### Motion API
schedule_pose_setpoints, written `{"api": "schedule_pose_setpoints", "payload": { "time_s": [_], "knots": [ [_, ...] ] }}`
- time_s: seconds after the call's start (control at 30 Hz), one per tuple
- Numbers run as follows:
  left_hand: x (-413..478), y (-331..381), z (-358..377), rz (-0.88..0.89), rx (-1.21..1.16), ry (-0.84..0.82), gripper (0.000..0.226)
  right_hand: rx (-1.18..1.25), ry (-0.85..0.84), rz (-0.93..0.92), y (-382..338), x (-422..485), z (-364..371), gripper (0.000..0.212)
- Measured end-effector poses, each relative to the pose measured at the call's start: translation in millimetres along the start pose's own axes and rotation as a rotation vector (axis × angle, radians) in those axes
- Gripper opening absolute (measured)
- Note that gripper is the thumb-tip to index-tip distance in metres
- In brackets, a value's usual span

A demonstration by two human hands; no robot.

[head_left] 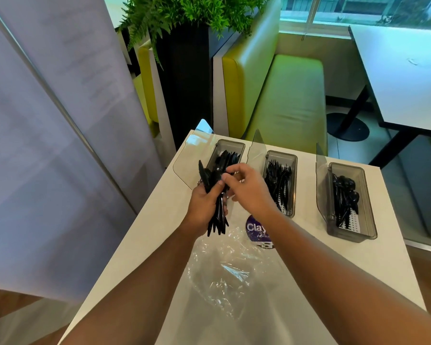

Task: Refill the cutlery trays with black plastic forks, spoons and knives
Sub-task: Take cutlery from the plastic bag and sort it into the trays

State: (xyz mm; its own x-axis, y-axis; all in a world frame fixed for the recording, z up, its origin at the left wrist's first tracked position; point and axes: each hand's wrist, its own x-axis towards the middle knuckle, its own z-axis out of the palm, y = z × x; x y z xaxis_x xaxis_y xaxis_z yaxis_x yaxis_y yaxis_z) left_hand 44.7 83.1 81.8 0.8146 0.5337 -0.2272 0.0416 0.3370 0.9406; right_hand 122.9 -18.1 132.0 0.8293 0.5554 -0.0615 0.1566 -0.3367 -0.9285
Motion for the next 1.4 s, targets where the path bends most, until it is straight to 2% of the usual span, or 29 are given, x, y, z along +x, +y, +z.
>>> {"api": "schedule_pose_setpoints", "payload": {
  "time_s": [0.1, 0.27, 0.4, 0.53, 0.63, 0.8, 1.03, 1.2, 1.4],
  "knots": [
    [-3, 3, 1, 0.052, 0.062, -0.078, 0.025, 0.073, -0.099, 0.096, -5, 4, -6, 0.016],
    [-3, 4, 0, 0.108, 0.173, -0.123, 0.012, 0.227, -0.117, 0.215, -3, 7, -12, 0.008],
    [-4, 5, 2, 0.104, 0.196, -0.143, 0.011, 0.274, -0.048, 0.209, 5, 7, -13, 0.016],
    [-5, 6, 4, 0.081, 0.178, -0.192, 0.013, 0.339, -0.04, 0.123, 12, 4, -14, 0.009],
    [-6, 8, 2, 0.041, 0.155, -0.24, 0.011, 0.329, -0.08, 0.055, 17, 6, -17, 0.021],
    [-6, 6, 5, 0.071, 0.232, -0.293, 0.017, 0.285, -0.151, 0.068, 23, 7, -21, 0.01],
    [-8, -2, 18, 0.057, 0.171, -0.206, 0.026, 0.331, -0.017, 0.018, 25, 7, -28, 0.009],
    [-4, -5, 27, 0.044, 0.125, -0.22, 0.035, 0.346, 0.034, 0.026, 27, 10, -37, 0.011],
    [4, -7, 41, -0.022, 0.072, -0.247, 0.015, 0.4, 0.117, 0.033, 32, 13, -56, 0.007]
  ]
}}
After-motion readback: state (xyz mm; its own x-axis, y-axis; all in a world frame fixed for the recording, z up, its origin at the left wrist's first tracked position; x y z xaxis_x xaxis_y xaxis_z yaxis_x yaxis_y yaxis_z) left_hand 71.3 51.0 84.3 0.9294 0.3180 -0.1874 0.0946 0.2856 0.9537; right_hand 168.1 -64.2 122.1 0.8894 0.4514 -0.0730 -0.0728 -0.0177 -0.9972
